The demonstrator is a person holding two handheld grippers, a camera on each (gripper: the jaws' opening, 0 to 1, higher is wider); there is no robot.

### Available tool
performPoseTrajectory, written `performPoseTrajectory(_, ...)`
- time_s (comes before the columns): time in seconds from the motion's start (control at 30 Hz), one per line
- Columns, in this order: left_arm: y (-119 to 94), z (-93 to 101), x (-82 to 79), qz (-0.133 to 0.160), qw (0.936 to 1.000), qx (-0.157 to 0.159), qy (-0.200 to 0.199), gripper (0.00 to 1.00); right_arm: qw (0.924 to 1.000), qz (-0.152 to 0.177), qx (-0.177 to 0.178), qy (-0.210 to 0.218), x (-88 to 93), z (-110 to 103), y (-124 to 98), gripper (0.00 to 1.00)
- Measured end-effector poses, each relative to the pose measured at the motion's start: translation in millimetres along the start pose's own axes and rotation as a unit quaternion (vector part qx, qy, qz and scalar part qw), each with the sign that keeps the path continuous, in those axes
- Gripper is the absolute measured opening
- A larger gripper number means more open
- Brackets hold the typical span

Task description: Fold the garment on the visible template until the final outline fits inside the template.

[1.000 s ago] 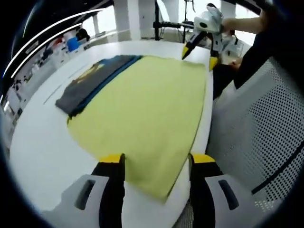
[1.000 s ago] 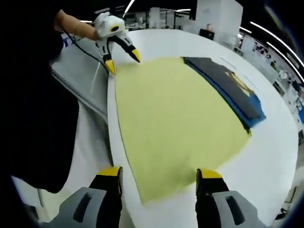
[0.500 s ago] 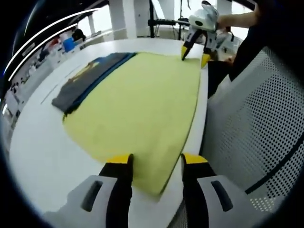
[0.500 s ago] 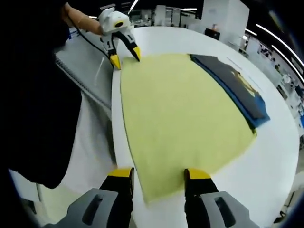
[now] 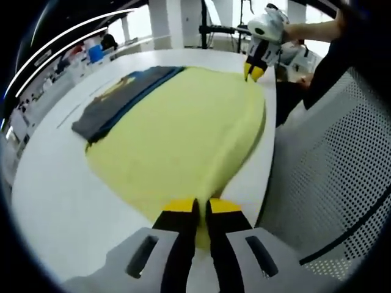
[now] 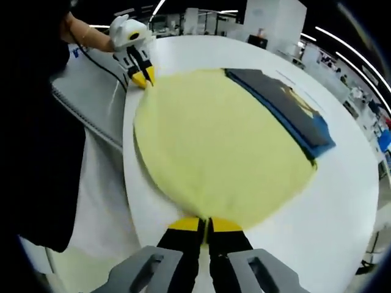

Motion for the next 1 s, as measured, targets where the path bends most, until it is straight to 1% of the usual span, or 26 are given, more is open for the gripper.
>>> performPoseTrajectory(0.17,-2,-1.4,-2.8,-0.006,1.0000,0.000,-0.004,0.01,0.9999,0.001,-0.009,0.012,1.1,-3,-3,0.00)
performPoseTrajectory(0.27,-8,-2.7,-7.2,-0.003,0.9998,0.001,-0.021,0.01,0.9995,0.007,-0.014,0.028,-1.4,-2,-11,0.00)
performPoseTrajectory(0.37,-14,-3.9,-12.6,0.000,0.9998,-0.002,-0.018,0.01,0.9990,0.016,-0.014,0.038,-5.9,0,-19,0.00)
performPoseTrajectory(0.53,-22,-4.2,-18.3,0.002,0.9998,-0.003,-0.019,0.01,0.9990,0.025,-0.012,0.035,-13.7,-2,-29,0.00)
performPoseTrajectory(0.63,-27,-3.8,-17.6,-0.006,0.9998,-0.004,-0.019,0.01,0.9990,0.030,-0.014,0.030,-17.2,-6,-33,0.00)
performPoseTrajectory(0.77,-35,-1.6,-19.4,-0.008,0.9998,-0.002,-0.019,0.01,0.9990,0.029,-0.022,0.027,-19.6,-12,-39,0.00)
performPoseTrajectory(0.83,-39,-0.5,-20.4,-0.009,0.9999,-0.002,-0.010,0.01,0.9987,0.031,-0.029,0.029,-20.1,-15,-42,0.00)
performPoseTrajectory(1.0,-46,-0.1,-24.7,0.001,0.9998,0.001,-0.022,0.01,0.9985,0.032,-0.033,0.030,-22.3,-17,-49,0.00)
Point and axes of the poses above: the point that each gripper's makers call its tool centre point, and the gripper's own axes: y roughly forward along the fingers, z roughly to its right, x roughly out of its underside, the point moved 4 cm from there along -y, roughly backward along the fingers, and after that the axes turned 2 degrees about -y, right-handed, at the moved point
